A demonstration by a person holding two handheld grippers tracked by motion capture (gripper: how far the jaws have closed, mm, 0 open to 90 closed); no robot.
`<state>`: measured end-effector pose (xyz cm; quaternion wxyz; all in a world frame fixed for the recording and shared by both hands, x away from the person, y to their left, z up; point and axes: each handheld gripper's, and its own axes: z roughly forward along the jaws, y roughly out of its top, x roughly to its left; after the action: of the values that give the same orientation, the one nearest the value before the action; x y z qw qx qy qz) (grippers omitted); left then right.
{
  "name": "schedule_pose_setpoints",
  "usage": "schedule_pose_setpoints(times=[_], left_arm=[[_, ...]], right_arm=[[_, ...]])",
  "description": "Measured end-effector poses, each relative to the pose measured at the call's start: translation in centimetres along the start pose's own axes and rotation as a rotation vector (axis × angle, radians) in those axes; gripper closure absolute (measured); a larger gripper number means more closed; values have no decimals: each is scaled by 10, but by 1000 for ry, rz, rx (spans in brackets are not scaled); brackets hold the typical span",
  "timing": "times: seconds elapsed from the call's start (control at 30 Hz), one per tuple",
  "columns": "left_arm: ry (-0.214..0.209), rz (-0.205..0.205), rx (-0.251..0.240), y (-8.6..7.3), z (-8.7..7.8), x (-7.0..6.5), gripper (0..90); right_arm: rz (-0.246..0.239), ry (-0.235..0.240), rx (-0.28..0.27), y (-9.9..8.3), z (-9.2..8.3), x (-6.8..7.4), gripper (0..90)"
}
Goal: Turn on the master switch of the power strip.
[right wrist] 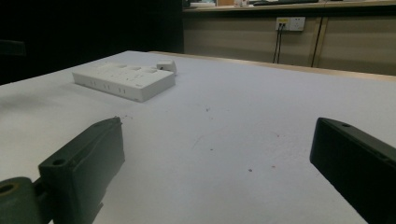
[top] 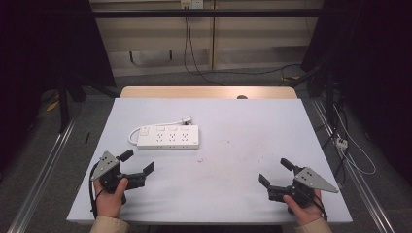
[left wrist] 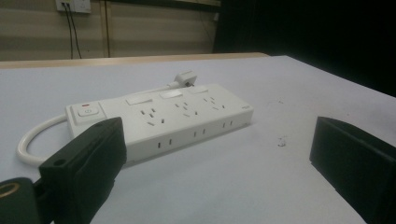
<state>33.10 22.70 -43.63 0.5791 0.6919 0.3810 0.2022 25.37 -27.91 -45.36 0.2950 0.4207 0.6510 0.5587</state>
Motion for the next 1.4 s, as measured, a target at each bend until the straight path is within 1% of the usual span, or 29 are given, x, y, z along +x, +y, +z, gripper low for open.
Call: schedule_pose_setpoints(times=[0.2, 0.23, 0.3, 0.33, 0.4, 0.47, 0.53, 0.63, 0.67, 0.77, 0.8, 0.83, 0.87, 0.9, 0.93, 1.07, 1.27, 1.4], left_arm=[[5, -10, 0, 1, 3, 1, 29], [4, -1, 6, 2, 3, 1, 29], [3, -9, -2, 3, 5, 0, 29], [4, -1, 0, 4, 5, 1, 29], [2, -13, -8, 7, 8, 1, 28], [3, -13, -8, 8, 9, 2, 28], [-7, -16, -2, 9, 12, 2, 27], [-2, -23, 6, 11, 18, 2, 27], [-4, -18, 9, 12, 19, 2, 27], [-13, -20, 12, 14, 24, 2, 27], [-14, -19, 14, 14, 25, 2, 27], [-14, -13, 18, 15, 26, 2, 27], [-13, -19, 15, 16, 27, 1, 27], [-15, -11, 19, 17, 28, 2, 27], [-12, -13, 18, 18, 28, 1, 27], [-8, -16, 15, 20, 29, 1, 27], [-10, -11, 24, 21, 29, 3, 27], [-4, -15, 14, 21, 29, 6, 28]], right_arm=[[-1, -8, -4, 0, 0, 0, 30], [-1, -8, -4, 1, 0, 0, 30], [-4, -7, -2, 1, -1, 0, 30], [-5, -8, -2, 1, -1, 0, 30], [-5, -10, -5, 1, -2, 0, 31], [-3, -12, -8, 1, -2, 0, 30], [-7, -13, -8, 1, -3, -1, 30], [-4, -11, -11, 1, -5, -1, 31], [-6, -9, -12, 1, -6, -1, 30], [-4, -12, -13, 0, -6, -1, 30], [-11, -9, -5, -1, -7, -1, 30], [-7, -12, -5, -1, -8, 0, 30], [-12, -12, -6, -1, -9, 0, 30], [-12, -12, -7, -1, -10, -1, 30], [-12, -12, -7, -1, -10, -1, 30], [-10, -21, -9, -1, -11, -2, 30], [-10, -27, -14, 0, -11, -1, 31], [-16, -27, -14, 0, -11, -1, 32]])
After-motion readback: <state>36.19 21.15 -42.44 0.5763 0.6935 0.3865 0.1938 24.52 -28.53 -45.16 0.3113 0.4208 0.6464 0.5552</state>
